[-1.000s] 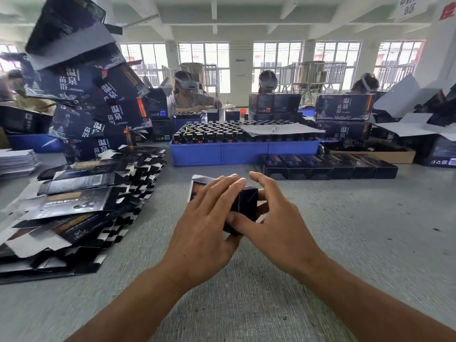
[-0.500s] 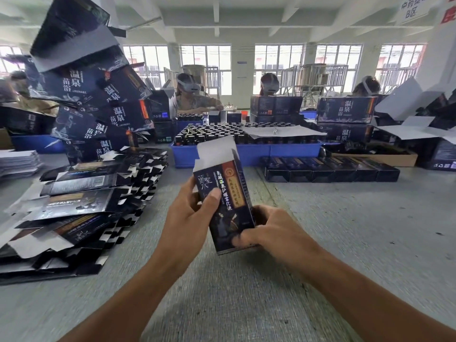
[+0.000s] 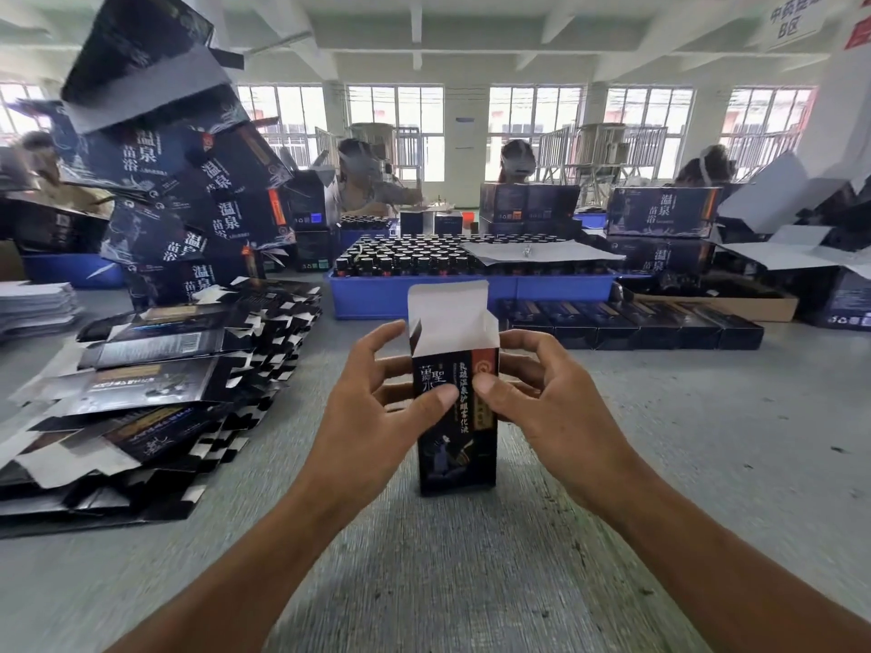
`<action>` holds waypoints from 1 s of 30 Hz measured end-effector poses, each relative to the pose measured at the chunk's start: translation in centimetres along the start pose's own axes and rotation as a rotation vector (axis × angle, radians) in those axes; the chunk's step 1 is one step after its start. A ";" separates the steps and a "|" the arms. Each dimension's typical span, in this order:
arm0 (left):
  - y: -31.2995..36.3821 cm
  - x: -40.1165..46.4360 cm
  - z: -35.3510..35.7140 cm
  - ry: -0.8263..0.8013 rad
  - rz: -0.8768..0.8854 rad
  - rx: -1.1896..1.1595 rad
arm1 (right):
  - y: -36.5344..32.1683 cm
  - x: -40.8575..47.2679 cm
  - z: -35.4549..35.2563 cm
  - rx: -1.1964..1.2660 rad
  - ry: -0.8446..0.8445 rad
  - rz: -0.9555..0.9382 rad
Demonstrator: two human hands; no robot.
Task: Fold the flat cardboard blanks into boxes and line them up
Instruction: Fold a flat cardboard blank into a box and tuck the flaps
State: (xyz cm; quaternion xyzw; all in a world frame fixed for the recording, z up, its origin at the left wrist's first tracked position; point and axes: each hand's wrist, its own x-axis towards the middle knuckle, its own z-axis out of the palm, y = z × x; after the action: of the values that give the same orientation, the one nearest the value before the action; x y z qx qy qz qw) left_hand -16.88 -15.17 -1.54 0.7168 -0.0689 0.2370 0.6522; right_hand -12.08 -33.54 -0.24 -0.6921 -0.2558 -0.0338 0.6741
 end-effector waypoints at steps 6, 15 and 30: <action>0.7 -0.3 0.3 -0.009 0.104 -0.043 | -0.4 -0.5 0.5 -0.042 -0.008 -0.114; 0.9 -0.3 0.3 -0.032 0.132 -0.018 | -1.2 -0.7 0.4 -0.077 -0.043 -0.158; 1.7 -0.5 0.4 0.007 0.166 -0.043 | -1.3 -0.5 0.2 0.034 0.060 -0.200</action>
State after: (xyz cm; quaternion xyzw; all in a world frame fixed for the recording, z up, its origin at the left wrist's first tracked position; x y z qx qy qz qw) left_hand -17.87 -15.93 -0.26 0.6936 -0.1309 0.2913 0.6457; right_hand -13.13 -33.55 0.70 -0.6500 -0.3042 -0.1172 0.6864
